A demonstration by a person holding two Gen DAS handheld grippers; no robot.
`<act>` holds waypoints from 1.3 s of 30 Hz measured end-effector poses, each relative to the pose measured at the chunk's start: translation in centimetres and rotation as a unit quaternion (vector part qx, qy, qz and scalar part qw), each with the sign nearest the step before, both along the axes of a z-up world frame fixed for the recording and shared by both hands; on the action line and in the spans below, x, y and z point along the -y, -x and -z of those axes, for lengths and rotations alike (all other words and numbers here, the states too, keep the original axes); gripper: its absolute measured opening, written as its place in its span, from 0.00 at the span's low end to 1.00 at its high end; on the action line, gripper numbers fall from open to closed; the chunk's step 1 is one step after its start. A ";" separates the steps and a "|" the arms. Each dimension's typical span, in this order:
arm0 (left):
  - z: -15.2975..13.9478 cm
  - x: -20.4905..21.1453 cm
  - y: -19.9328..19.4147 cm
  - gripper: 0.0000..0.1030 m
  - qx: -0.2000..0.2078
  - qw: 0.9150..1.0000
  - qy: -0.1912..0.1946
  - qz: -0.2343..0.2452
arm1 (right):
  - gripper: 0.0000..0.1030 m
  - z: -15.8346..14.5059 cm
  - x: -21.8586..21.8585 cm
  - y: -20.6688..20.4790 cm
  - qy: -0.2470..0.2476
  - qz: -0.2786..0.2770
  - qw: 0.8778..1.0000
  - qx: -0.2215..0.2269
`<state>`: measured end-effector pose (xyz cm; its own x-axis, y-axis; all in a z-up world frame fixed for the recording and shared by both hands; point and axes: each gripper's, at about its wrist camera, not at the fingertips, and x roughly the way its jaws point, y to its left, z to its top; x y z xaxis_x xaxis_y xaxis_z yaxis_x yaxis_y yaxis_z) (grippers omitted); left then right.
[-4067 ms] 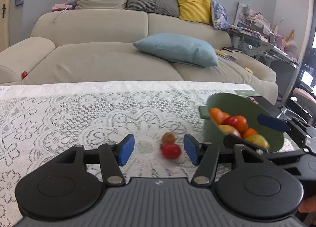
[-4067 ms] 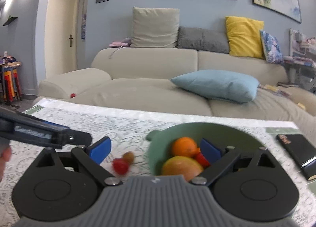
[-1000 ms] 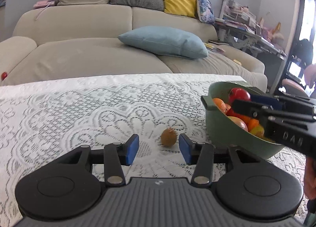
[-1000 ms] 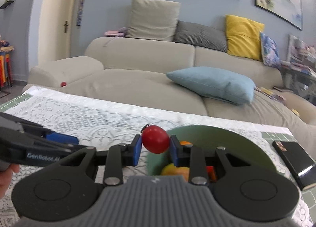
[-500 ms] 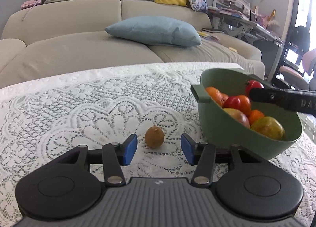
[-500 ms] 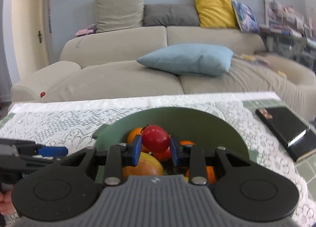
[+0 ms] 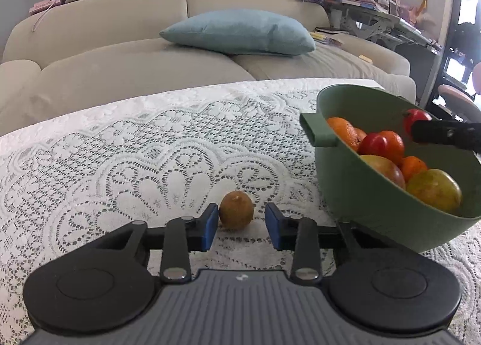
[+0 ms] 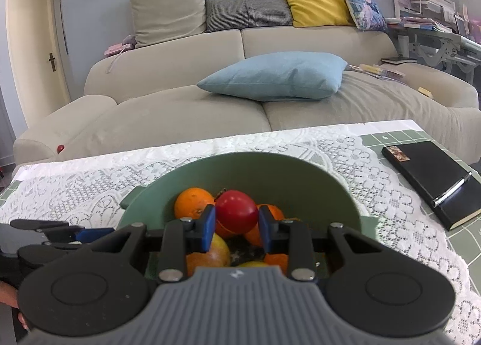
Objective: Organize fruits
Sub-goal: 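Grasp the kiwi with the left tool while the right tool holds the tomato in the colander, then lower the kiwi into the colander with the left tool while the right tool releases the tomato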
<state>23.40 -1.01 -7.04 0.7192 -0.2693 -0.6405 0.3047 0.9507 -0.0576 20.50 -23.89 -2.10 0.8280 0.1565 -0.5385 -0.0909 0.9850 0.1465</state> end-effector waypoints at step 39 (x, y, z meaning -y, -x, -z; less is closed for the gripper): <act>-8.2 3.9 3.2 0.27 0.036 0.995 0.063 0.065 | 0.29 1.7 0.7 -2.9 0.018 -0.061 0.993 -0.096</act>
